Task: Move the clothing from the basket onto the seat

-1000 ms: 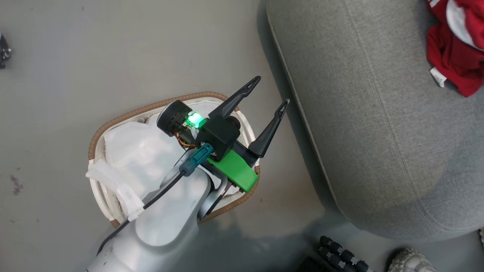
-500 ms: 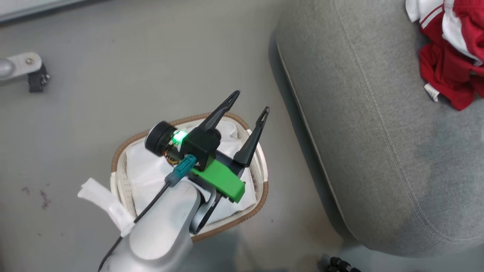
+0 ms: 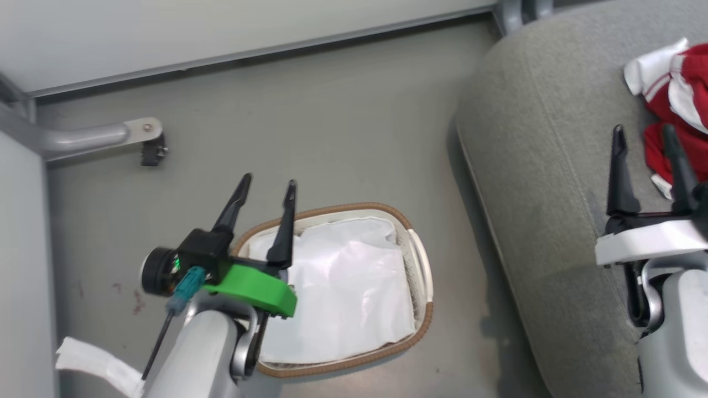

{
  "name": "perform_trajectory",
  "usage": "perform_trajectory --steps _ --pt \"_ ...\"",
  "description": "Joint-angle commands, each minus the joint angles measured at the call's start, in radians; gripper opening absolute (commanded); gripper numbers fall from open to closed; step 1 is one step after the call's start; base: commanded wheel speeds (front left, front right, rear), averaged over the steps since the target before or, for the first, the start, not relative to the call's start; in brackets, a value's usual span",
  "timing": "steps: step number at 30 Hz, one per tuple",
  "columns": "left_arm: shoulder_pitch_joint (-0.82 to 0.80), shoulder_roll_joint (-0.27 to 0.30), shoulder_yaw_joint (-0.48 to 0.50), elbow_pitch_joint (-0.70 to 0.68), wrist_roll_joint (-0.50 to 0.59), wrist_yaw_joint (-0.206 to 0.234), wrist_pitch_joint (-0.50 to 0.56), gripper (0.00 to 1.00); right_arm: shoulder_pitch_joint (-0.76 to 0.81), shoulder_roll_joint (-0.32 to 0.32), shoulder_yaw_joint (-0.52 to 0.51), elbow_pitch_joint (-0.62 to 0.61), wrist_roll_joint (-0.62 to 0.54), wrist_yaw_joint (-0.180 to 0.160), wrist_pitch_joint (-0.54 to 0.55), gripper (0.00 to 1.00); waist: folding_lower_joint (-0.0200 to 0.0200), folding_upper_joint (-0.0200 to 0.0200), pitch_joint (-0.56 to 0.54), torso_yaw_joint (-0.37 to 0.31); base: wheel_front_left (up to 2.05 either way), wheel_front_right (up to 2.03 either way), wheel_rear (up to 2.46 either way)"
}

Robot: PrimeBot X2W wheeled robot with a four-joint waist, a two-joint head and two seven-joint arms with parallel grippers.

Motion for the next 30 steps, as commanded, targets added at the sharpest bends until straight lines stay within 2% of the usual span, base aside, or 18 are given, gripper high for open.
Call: perform_trajectory --steps 1,12,19,22,23,27,30 --pt "0.032 -0.005 0.029 -0.002 0.011 0.005 -0.001 1.00 0.024 0.006 0.010 0.007 0.004 -0.001 0.000 1.00 0.0000 0.0000 -0.076 0.089 0.00 0.00 0.00" --pt "0.162 -0.014 0.206 0.025 0.087 -0.012 -0.001 1.00 0.091 0.042 0.107 0.087 -0.002 -0.001 0.000 1.00 0.0000 0.0000 -0.131 0.175 0.00 0.00 0.00" --pt "0.206 -0.019 0.265 0.033 0.097 -0.023 -0.001 1.00 0.127 0.045 0.105 0.126 0.002 -0.001 0.000 1.00 0.0000 0.0000 -0.159 0.183 0.00 0.00 0.00" --pt "0.222 -0.021 0.275 0.034 0.066 -0.033 -0.001 1.00 0.136 0.045 0.113 0.137 0.016 -0.001 0.000 1.00 0.0000 0.0000 -0.165 0.179 0.00 0.00 0.00" --pt "0.209 -0.020 0.272 0.034 0.068 -0.031 0.000 0.00 0.128 0.048 0.113 0.136 0.013 0.000 0.000 0.00 0.0000 0.0000 -0.163 0.179 0.00 0.00 0.00" --pt "0.220 -0.022 0.268 0.064 0.058 -0.031 0.002 0.00 0.139 0.058 0.113 0.170 0.018 0.000 0.003 0.00 0.0000 0.0000 -0.165 0.179 0.00 0.00 0.00" --pt "0.220 -0.022 0.277 0.058 -0.002 -0.033 0.017 0.00 0.136 0.057 0.105 0.172 0.080 0.000 0.025 0.00 0.0000 0.0000 -0.168 0.178 0.00 0.00 0.00"
